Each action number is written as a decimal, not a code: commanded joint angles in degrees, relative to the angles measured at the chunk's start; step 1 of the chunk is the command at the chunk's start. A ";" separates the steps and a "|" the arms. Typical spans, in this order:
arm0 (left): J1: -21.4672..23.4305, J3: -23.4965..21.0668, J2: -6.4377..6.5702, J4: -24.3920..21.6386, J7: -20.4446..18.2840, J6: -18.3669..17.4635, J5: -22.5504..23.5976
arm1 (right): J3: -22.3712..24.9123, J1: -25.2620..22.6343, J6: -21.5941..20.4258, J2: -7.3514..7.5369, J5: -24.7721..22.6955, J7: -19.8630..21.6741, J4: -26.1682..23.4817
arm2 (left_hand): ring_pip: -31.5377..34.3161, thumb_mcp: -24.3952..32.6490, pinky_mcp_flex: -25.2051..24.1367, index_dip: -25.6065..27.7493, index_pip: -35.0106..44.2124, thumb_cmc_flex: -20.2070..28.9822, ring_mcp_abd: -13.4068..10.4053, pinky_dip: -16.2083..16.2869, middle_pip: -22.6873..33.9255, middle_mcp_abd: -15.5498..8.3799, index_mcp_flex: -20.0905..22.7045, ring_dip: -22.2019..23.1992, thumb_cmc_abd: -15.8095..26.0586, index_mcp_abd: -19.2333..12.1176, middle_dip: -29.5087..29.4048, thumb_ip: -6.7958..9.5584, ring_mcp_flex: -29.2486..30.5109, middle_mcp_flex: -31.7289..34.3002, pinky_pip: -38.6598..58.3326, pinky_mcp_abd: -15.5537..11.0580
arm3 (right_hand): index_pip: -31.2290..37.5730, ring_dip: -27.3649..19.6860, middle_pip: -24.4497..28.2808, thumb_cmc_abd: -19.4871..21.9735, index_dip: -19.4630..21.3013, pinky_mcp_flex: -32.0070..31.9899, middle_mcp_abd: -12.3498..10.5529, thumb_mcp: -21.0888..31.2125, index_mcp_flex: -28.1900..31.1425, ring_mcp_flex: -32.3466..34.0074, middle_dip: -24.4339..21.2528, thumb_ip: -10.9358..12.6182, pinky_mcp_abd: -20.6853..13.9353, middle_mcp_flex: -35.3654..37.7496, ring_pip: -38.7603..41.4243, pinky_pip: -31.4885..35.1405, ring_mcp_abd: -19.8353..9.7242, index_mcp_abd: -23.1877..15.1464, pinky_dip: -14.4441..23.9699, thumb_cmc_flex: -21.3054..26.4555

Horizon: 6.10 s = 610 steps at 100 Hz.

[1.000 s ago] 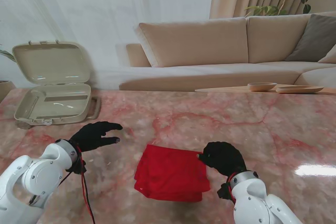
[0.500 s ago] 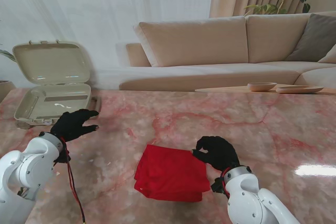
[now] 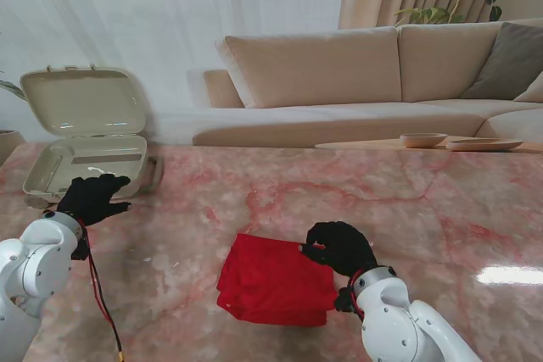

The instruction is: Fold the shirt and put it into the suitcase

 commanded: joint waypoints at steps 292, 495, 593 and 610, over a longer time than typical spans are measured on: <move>-15.83 12.81 0.93 26.17 10.02 0.31 -0.05 | -2.12 1.83 2.70 0.49 2.82 4.71 1.70 | 22.19 30.52 14.78 11.76 43.60 10.40 -4.10 20.64 9.70 -7.38 12.68 27.14 -8.78 -7.98 23.10 -3.80 23.85 23.79 23.13 3.17 | 2.04 -1.25 0.05 2.14 -0.19 -0.60 -0.99 -1.17 1.39 -0.95 0.08 -1.50 0.78 1.53 -0.26 -1.08 -1.24 -1.04 1.89 -2.12; -18.90 28.37 -1.75 22.66 12.54 -9.99 -12.27 | -0.97 0.21 2.49 0.23 3.99 3.76 2.66 | 22.33 31.75 16.17 12.46 44.56 10.40 -3.89 20.92 10.46 -9.35 16.07 27.10 -10.32 -9.70 23.50 -4.21 25.88 26.64 23.82 3.28 | 1.57 -0.96 -0.04 2.93 0.06 -0.70 -0.32 -2.35 1.42 -1.17 0.14 -1.16 1.25 1.43 -0.16 -1.05 -0.43 -0.45 2.31 -1.60; -25.34 39.20 -3.87 26.37 14.90 -13.48 -18.48 | -0.01 -0.58 2.30 0.12 4.32 3.32 2.97 | 22.20 31.77 16.19 12.55 44.68 10.40 -3.82 20.88 10.81 -10.09 16.31 27.19 -10.33 -9.87 23.33 -4.24 25.95 26.80 23.79 3.23 | 1.65 -1.03 0.08 3.15 0.04 -0.61 -0.70 -2.27 1.14 -1.19 0.19 -1.27 0.58 1.20 -0.18 -1.01 -0.89 -0.68 2.20 -1.72; -26.82 40.92 -4.14 27.20 14.69 -14.48 -19.31 | 0.09 -0.71 2.32 0.11 4.44 3.31 3.09 | 21.96 31.75 16.16 12.62 44.76 10.40 -3.99 20.80 10.85 -10.45 16.55 27.07 -10.25 -10.07 23.15 -4.23 25.92 26.90 23.64 3.19 | 1.59 -1.00 0.08 3.16 0.06 -0.77 -0.42 -2.52 1.21 -1.24 0.17 -1.17 0.77 1.25 -0.15 -1.05 -0.62 -0.51 2.22 -1.50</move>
